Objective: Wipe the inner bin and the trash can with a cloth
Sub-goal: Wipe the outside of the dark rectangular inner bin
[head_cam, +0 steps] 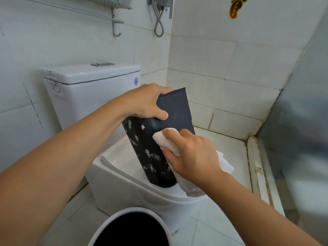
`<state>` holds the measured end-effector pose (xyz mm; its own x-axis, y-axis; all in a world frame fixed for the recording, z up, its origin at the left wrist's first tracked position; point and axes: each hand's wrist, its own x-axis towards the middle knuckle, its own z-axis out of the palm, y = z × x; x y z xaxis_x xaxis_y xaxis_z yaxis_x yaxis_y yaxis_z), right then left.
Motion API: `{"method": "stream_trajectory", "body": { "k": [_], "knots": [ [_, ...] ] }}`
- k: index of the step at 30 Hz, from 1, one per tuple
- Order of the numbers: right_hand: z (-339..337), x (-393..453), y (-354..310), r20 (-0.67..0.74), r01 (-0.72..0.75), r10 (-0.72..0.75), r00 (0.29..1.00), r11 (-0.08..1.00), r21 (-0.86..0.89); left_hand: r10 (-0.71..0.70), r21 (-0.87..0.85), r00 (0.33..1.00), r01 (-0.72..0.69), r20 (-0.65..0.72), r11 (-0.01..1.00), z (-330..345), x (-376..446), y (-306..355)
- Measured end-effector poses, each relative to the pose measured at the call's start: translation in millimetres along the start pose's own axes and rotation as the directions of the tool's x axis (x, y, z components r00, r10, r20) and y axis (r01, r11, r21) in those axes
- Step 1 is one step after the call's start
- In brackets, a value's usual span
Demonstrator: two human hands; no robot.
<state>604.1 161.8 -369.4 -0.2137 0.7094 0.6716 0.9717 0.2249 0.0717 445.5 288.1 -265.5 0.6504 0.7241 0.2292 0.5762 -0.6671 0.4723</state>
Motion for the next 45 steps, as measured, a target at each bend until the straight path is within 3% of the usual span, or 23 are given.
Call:
{"method": "stream_trajectory", "body": {
  "k": [7,10,15,18,21,24,27,32,34,37,40,45],
  "knots": [
    [3.8,-47.4,26.8,0.254,0.081,-0.079,0.964,0.997,0.003,0.011,-0.035,1.0,-0.01,0.011,0.999,-2.3,-1.5,-2.2],
    [3.6,-37.5,22.8,0.191,0.021,-0.03,0.981,0.999,0.049,0.01,-0.032,1.0,-0.01,0.012,0.999,-1.9,-1.2,-0.8],
    [8.4,2.1,12.0,-0.044,-0.061,0.067,0.997,0.992,0.111,0.018,-0.02,1.0,-0.018,0.017,1.0,-1.0,0.0,-2.0],
    [11.4,-7.8,13.3,0.005,-0.018,0.017,1.0,0.992,0.123,0.022,-0.052,0.999,-0.021,0.026,0.998,-2.8,0.2,-5.1],
    [8.7,-34.9,25.2,0.161,0.027,-0.038,0.986,0.997,0.07,0.039,-0.089,0.999,-0.036,0.034,0.995,-2.6,0.9,-5.9],
    [2.0,-50.3,30.5,0.312,-0.012,-0.004,0.95,0.999,0.05,0.061,-0.078,0.997,-0.057,0.045,0.995,-1.1,2.8,-3.5],
    [-1.9,-36.5,25.0,0.233,-0.01,0.006,0.972,1.0,0.019,0.052,-0.089,0.998,-0.048,0.037,0.995,-0.7,2.9,-2.9],
    [-4.5,9.1,10.9,-0.01,-0.058,0.057,0.998,0.996,-0.07,0.055,-0.061,0.997,-0.051,0.052,0.997,-0.2,2.1,-1.4],
    [-4.6,6.3,6.7,0.039,-0.009,0.014,0.999,0.993,-0.115,0.05,-0.076,0.998,-0.047,0.043,0.996,-1.6,1.2,-3.9],
    [-1.6,-20.2,9.0,0.219,0.11,-0.069,0.973,0.977,-0.184,0.026,-0.128,0.999,-0.023,0.022,0.991,-4.6,-1.3,-11.0],
    [-2.1,-37.1,15.6,0.322,0.087,-0.019,0.946,0.976,-0.198,0.018,-0.128,1.0,-0.017,0.007,0.992,-5.4,-2.6,-13.5],
    [-4.5,-5.0,6.5,0.173,0.02,0.008,0.985,0.987,-0.16,0.001,-0.111,1.0,-0.002,-0.007,0.994,-5.5,-2.8,-14.6]
  ]
}}
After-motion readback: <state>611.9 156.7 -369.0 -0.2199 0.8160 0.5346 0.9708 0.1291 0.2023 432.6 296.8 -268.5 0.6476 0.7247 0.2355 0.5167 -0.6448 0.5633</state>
